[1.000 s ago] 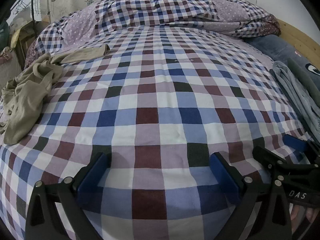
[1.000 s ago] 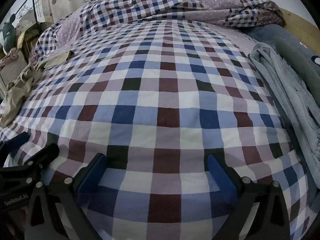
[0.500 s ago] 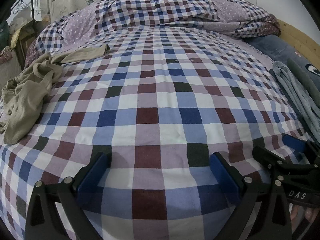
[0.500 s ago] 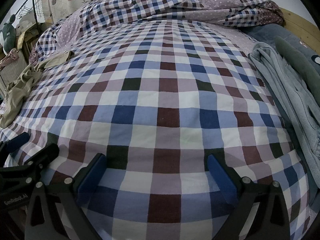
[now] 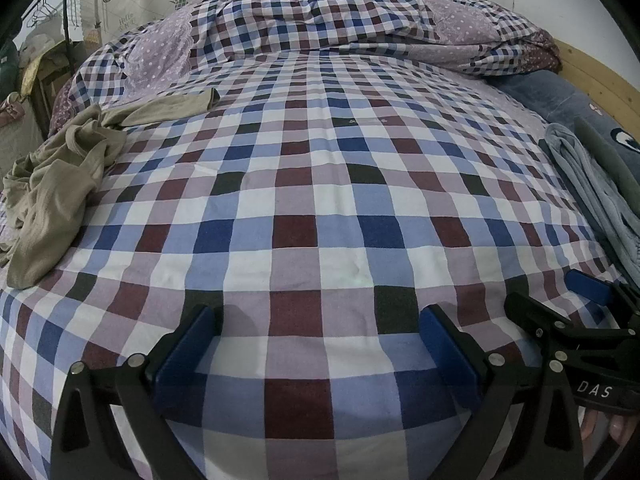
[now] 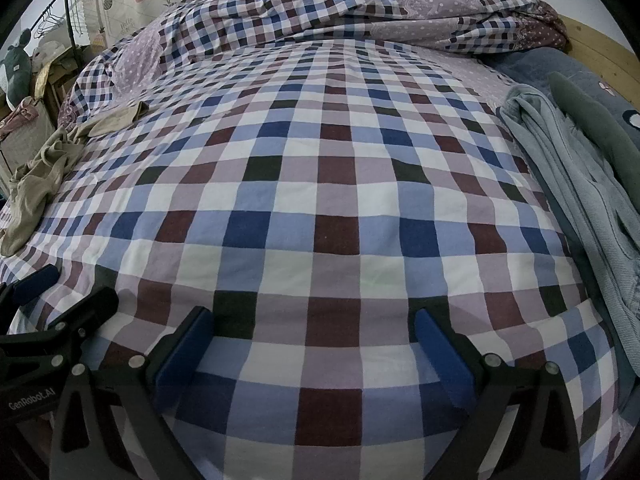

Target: Fold clothes

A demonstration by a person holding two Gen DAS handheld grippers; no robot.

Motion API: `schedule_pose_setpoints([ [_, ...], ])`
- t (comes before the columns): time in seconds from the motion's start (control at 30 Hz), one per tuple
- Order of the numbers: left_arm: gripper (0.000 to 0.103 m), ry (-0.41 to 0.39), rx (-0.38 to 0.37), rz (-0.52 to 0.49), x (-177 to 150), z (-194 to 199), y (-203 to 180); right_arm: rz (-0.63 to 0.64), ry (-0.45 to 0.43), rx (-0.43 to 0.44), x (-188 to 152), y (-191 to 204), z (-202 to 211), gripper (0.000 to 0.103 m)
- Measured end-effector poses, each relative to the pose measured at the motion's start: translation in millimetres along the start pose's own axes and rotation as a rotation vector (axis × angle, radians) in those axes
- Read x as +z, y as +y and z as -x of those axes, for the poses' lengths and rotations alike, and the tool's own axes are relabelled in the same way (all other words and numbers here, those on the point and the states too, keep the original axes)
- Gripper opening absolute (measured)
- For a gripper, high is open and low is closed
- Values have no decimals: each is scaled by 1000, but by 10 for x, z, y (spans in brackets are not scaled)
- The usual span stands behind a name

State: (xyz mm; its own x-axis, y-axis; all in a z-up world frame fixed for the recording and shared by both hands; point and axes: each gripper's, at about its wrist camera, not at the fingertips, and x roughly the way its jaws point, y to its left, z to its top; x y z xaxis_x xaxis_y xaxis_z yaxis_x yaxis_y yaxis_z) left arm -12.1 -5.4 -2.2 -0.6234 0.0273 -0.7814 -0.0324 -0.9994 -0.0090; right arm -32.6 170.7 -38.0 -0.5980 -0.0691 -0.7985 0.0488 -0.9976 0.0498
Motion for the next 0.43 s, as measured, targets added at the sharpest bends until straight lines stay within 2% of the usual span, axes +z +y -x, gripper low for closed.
schedule_pose_setpoints([
  [0.43, 103, -1, -2, 0, 2, -6, 18, 0, 0, 1, 0, -1, -2, 103],
])
